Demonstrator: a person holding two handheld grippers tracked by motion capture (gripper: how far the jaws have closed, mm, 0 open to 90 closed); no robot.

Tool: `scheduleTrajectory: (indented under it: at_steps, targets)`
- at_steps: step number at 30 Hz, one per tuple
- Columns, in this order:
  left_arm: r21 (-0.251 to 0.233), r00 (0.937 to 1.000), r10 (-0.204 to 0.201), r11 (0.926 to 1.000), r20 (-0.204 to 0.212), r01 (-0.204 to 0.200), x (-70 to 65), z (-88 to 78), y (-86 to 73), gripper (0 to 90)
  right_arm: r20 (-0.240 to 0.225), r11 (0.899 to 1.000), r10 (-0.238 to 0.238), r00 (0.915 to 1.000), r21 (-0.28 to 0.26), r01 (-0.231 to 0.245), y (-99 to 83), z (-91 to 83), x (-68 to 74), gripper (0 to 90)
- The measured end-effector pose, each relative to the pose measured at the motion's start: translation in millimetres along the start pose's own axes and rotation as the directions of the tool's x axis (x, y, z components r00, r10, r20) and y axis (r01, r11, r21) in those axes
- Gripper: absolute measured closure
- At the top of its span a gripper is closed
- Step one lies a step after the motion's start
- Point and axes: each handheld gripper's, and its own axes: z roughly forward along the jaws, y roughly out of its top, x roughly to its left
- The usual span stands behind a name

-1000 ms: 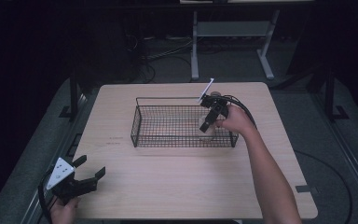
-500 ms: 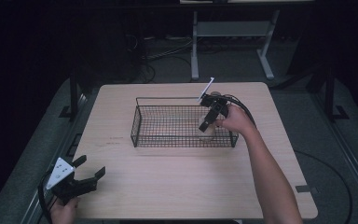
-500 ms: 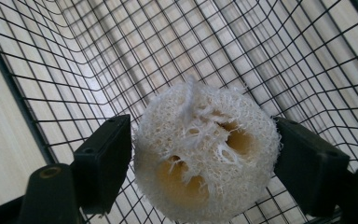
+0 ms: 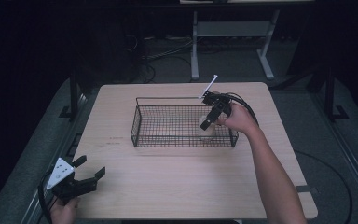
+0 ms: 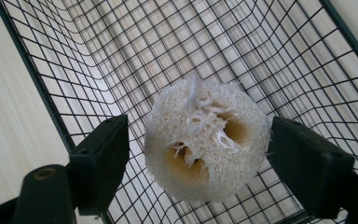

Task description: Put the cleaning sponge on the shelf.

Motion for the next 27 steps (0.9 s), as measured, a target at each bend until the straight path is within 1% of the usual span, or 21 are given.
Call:
scheduleTrajectory:
  at_steps: [3, 9, 15, 21, 27]
  targets:
    - [0.001, 1.0000, -0.002, 1.0000, 0.000, 0.002, 0.2, -0.1, 0.2, 13.9, 0.001, 1.000, 0.001, 1.0000, -0.002, -0.001, -0.4, -1.2, 0.5, 20.4]
    - [0.003, 1.0000, 0.006, 1.0000, 0.003, -0.006, -0.5, 0.3, 0.4, 13.9, 0.011, 1.000, 0.003, 0.9999, -0.003, -0.003, -3.3, -6.4, 0.6, 20.2]
    - [0.003, 1.0000, 0.008, 1.0000, 0.005, -0.008, -1.8, 0.1, 0.4, 14.0, 0.021, 1.000, -0.001, 0.9998, -0.016, 0.001, -5.2, -12.9, 3.1, 20.2]
    - [0.001, 1.0000, 0.003, 1.0000, 0.003, -0.003, -1.1, 0.3, 0.5, 13.9, 0.020, 1.000, -0.005, 0.9998, -0.012, 0.005, -6.5, -16.4, 5.0, 20.2]
    - [0.006, 1.0000, 0.008, 0.9999, 0.004, -0.008, -1.7, 0.9, 0.3, 13.9, 0.030, 1.000, -0.005, 0.9995, -0.015, 0.006, -10.6, -23.0, 4.8, 20.2]
